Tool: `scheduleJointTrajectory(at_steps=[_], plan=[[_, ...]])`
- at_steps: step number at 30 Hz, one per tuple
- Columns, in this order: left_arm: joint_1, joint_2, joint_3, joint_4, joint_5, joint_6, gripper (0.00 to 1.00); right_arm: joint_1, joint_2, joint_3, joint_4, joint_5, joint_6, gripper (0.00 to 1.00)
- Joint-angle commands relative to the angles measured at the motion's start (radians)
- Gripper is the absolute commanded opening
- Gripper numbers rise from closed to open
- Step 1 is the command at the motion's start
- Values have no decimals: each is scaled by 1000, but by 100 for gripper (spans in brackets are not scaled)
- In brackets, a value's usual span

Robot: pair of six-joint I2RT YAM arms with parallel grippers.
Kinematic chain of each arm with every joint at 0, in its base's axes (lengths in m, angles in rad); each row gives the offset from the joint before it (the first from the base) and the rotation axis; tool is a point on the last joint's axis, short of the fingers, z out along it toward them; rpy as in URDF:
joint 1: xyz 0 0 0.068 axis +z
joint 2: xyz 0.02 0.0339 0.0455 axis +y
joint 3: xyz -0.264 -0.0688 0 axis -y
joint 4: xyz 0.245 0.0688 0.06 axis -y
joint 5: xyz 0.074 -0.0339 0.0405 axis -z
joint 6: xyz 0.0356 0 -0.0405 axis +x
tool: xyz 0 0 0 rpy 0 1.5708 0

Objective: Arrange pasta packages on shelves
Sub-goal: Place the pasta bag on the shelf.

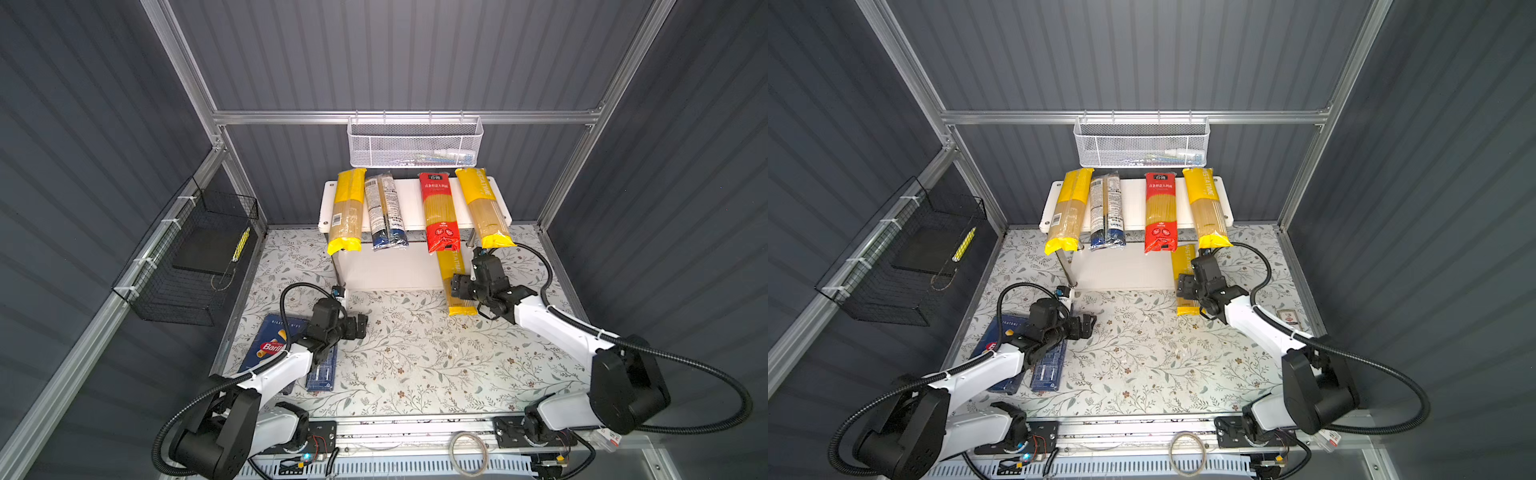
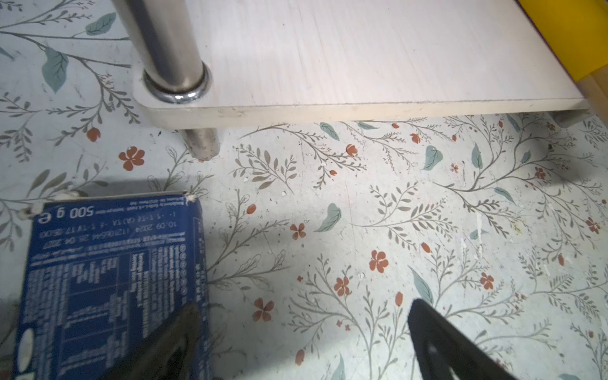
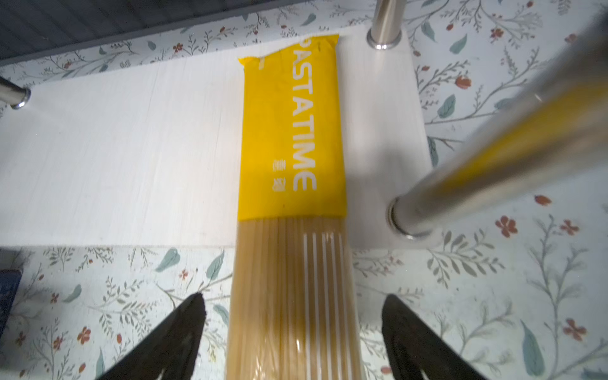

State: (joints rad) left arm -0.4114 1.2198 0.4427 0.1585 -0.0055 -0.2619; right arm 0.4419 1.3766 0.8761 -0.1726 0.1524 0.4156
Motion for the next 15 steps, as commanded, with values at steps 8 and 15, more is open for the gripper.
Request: scheduleJointTrajectory(at_steps=[8,15], plan=[[5,-11,-1,-2,8,10,100,133,-335,-173,-190,35,118,88],[5,-8,0,-3,10,10,100,170,-425,-246,-244,-192,117,87]])
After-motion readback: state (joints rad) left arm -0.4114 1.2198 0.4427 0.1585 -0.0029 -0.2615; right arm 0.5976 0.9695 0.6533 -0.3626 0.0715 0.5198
